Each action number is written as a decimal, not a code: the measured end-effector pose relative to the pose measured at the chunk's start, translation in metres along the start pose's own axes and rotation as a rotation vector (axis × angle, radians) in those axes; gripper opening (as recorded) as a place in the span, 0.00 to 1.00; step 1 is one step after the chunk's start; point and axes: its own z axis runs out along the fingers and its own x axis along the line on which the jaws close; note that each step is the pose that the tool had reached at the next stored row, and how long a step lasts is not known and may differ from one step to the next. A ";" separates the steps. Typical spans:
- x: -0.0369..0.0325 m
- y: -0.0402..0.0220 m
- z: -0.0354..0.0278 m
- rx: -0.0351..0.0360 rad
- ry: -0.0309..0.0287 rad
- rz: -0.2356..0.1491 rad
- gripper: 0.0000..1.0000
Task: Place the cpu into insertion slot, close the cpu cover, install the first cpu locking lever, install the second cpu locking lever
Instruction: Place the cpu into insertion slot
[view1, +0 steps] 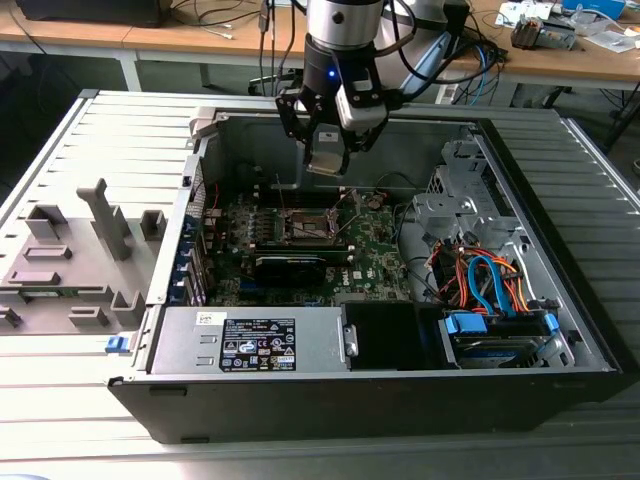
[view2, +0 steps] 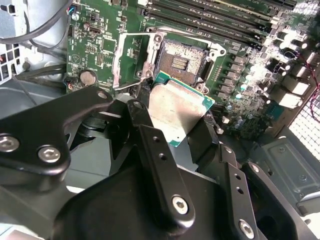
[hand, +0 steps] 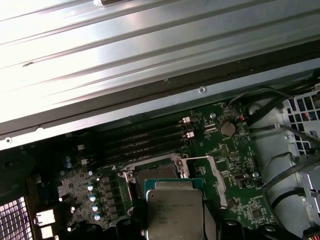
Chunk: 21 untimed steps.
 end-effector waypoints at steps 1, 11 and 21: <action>0.0000 0.0000 0.0000 0.0009 -0.0004 0.005 0.55; 0.0000 -0.0001 0.0006 0.0068 -0.0037 0.055 0.55; 0.0000 -0.0001 0.0013 0.0099 -0.0066 0.119 0.55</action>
